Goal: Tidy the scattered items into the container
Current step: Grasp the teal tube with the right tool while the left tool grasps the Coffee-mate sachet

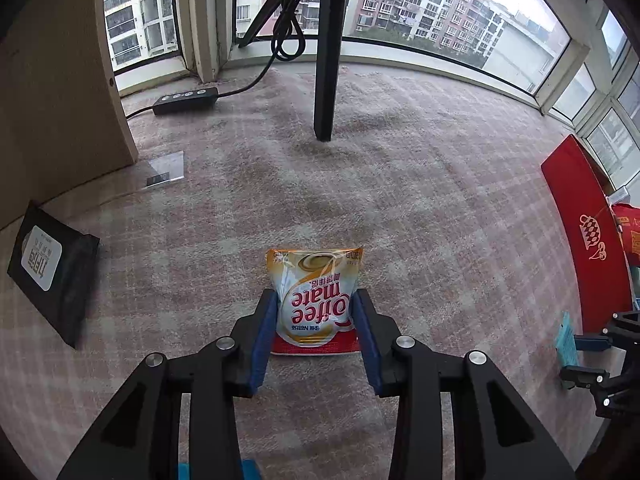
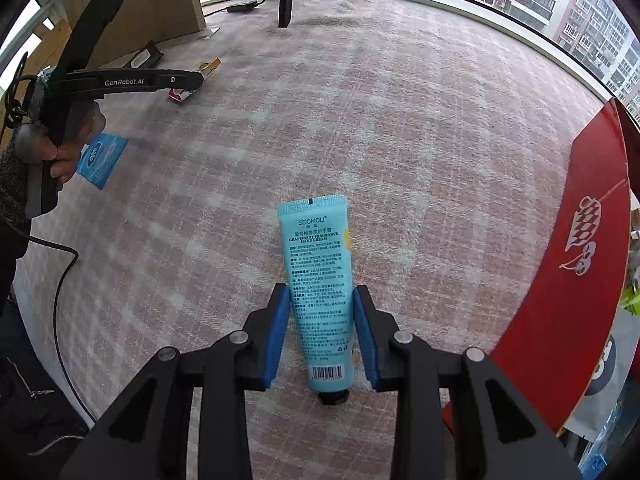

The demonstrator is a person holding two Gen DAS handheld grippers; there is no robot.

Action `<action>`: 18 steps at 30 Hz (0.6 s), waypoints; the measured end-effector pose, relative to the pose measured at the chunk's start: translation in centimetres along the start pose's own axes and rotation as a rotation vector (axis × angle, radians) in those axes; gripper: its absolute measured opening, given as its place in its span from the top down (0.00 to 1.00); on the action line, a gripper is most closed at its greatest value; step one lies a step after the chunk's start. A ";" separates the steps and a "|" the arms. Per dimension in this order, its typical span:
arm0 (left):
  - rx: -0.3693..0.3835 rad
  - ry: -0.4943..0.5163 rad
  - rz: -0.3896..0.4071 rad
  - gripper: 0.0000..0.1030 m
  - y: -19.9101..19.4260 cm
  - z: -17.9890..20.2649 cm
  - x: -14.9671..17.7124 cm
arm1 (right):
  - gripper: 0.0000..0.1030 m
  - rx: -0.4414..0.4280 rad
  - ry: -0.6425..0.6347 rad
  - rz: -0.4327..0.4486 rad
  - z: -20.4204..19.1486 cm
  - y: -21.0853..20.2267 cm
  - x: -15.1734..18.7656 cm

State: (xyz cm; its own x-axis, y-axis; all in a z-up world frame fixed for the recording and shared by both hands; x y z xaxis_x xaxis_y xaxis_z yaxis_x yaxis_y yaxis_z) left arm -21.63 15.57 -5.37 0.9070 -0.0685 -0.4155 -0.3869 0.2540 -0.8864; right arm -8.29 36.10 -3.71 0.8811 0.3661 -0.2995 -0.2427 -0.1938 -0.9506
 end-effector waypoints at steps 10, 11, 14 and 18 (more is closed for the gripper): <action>0.099 -0.033 -0.021 0.89 -0.1 0.2 0.0 | 0.70 -0.007 0.028 0.039 -0.1 -1.1 0.0; 0.095 -0.016 -0.019 0.74 0.0 0.7 0.0 | 0.70 -0.007 0.029 0.038 0.0 -1.0 0.0; 0.052 0.051 -0.004 0.56 0.3 2.7 -0.3 | 0.70 -0.006 0.030 0.035 -0.3 -0.6 -0.4; -0.017 0.167 0.009 0.55 0.8 5.8 -0.3 | 0.70 -0.006 0.031 0.030 -0.5 -0.2 -0.6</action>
Point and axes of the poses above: each gripper's, at about its wrist camera, not at the fingertips, and y roughly the way its jaws point, z to its right, x to its underside, the point moved 9 cm from there along y, roughly the way its jaws point, and after that the axes turned 5 degrees about -y, right-handed, at the moved point
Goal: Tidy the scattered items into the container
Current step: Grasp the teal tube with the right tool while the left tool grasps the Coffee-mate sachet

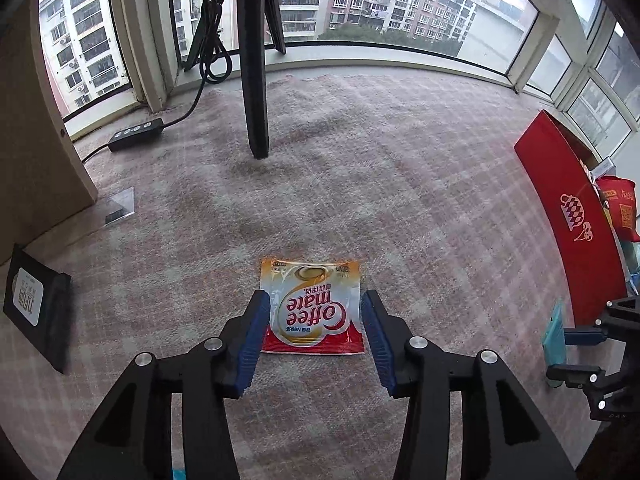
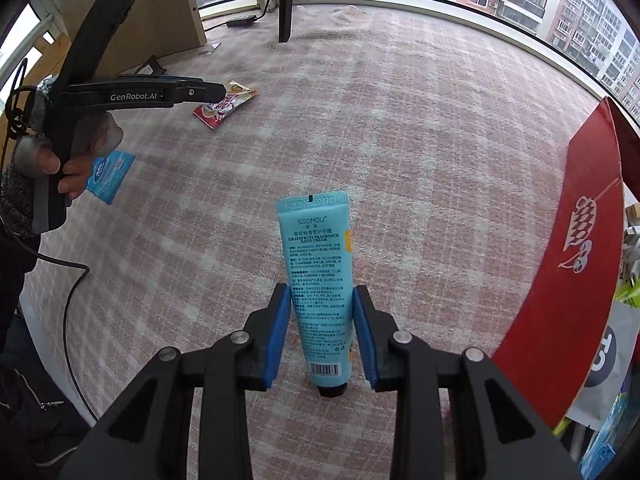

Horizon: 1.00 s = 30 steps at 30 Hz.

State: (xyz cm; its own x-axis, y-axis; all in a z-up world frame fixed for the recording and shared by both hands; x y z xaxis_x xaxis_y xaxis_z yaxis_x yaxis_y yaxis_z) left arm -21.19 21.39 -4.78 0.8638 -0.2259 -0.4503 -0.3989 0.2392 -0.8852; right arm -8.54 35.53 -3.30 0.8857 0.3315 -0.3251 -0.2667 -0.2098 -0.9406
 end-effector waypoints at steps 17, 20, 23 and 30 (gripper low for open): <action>0.083 -0.051 0.016 1.00 -0.3 -0.5 0.8 | 0.70 -0.022 0.053 0.013 0.2 0.6 -0.1; 0.093 -0.056 0.048 1.00 -2.1 -0.5 0.6 | 0.70 -0.033 0.080 0.033 0.6 0.1 -0.2; 0.115 -0.069 0.079 1.00 -3.8 -0.6 0.2 | 0.71 -0.041 0.104 0.068 0.8 -1.0 -0.3; 0.141 -0.092 0.142 1.00 -6.8 -0.6 -1.1 | 0.89 -0.048 0.166 0.152 1.1 -3.2 -1.0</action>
Point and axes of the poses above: each gripper's, at about its wrist camera, not at the fingertips, and y roughly the way its jaws point, z to its right, x to its underside, the point moved 9 cm from there along y, roughly the way its jaws point, and after that the axes turned 5 degrees about -y, right-handed, at the moved point
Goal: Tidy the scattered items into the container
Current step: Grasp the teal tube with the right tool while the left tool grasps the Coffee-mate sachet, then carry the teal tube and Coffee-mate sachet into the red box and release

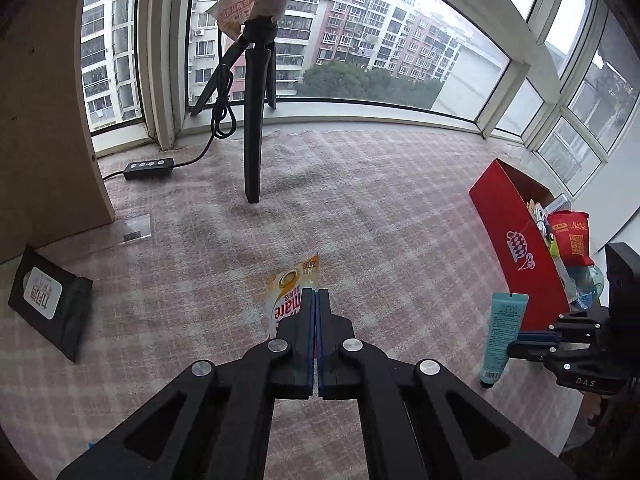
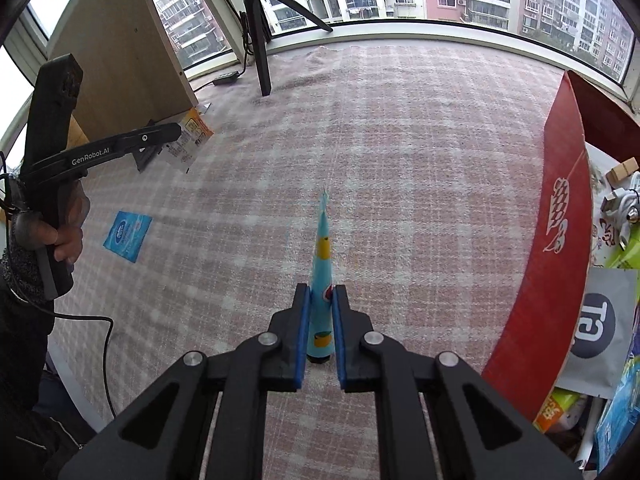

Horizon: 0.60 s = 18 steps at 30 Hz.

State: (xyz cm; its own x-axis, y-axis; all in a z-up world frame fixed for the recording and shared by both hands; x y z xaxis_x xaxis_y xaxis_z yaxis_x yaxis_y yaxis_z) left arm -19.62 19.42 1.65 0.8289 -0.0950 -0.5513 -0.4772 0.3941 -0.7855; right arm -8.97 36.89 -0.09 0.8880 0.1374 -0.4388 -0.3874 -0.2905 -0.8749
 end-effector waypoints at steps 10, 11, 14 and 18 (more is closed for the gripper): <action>0.057 0.019 0.031 1.00 -3.2 2.6 -0.1 | 0.90 -0.027 0.054 0.108 0.0 -3.1 -0.4; 0.069 0.028 0.036 1.00 -3.6 3.4 -0.2 | 0.90 -0.028 0.066 0.127 0.1 -3.8 -0.6; 0.113 0.057 0.051 1.00 -4.7 6.0 -0.7 | 0.90 -0.025 0.103 0.187 0.7 -5.8 -0.8; 0.173 0.109 0.056 1.00 -5.4 10.3 -1.4 | 0.90 -0.006 0.159 0.270 2.3 -9.1 -0.2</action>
Point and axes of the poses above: each gripper's, at about its wrist camera, not at the fingertips, and y roughly the way its jaws point, z to its right, x to its underside, the point moved 9 cm from there along y, roughly the way its jaws point, and after that the axes turned 5 degrees about -y, right-handed, at the moved point
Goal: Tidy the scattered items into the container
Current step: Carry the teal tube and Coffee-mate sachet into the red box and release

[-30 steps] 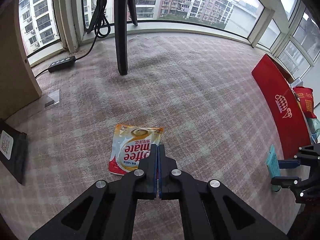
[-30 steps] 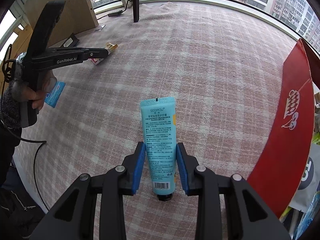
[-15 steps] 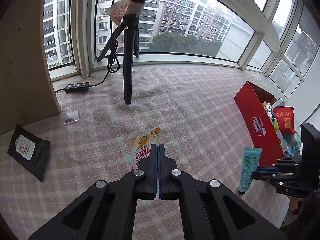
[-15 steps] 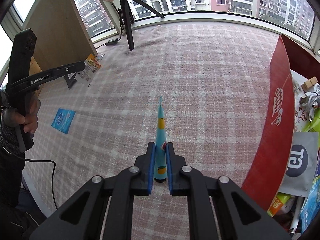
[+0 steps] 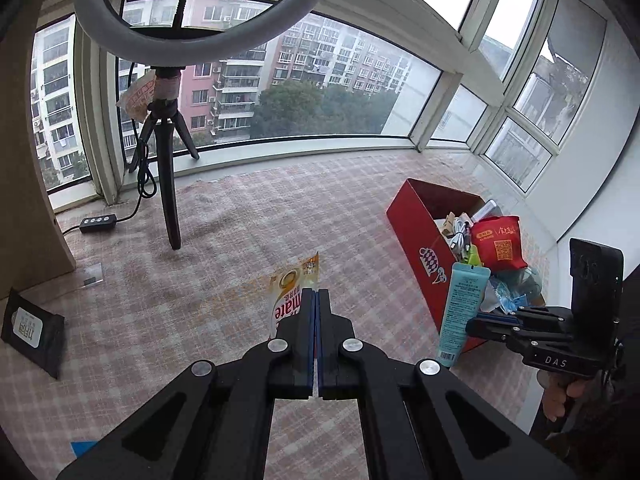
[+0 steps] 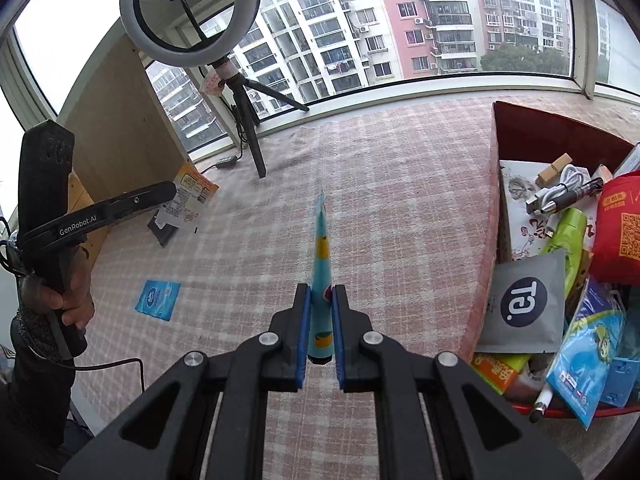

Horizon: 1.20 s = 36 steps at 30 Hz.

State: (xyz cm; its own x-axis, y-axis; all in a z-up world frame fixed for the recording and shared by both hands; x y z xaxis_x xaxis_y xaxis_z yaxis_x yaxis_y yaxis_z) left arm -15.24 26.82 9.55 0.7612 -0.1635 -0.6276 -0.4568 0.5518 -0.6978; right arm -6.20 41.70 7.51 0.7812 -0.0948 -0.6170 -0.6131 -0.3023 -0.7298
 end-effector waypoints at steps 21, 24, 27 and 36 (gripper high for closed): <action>0.255 0.254 0.012 1.00 8.0 25.0 -8.6 | 0.90 0.326 0.151 0.340 14.5 -16.2 -5.4; 0.195 0.247 -0.022 0.96 11.8 26.2 -10.6 | 0.89 0.356 0.170 0.284 17.1 -14.0 -7.7; 0.207 0.205 -0.035 0.95 12.8 26.0 -11.7 | 0.75 0.426 0.246 0.292 19.3 -14.3 -8.8; 0.206 0.174 0.016 0.89 9.7 22.0 -12.3 | 0.67 0.418 0.234 0.404 18.6 -17.7 -8.9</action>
State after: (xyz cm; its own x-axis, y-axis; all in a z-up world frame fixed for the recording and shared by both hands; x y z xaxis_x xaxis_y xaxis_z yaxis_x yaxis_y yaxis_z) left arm -18.92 52.14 18.10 0.6556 -0.2815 -0.7007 -0.3513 0.7077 -0.6130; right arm -4.46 65.57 20.46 0.4544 -0.3439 -0.8217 -0.8222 0.1931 -0.5355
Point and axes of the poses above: each gripper's, at about its wrist camera, not at the fingertips, and y roughly the way its jaws point, z to its right, x to its underside, the point moved 9 cm from there along y, roughly the way its jaws point, and after that the axes turned 5 degrees about -y, right-handed, at the moved point
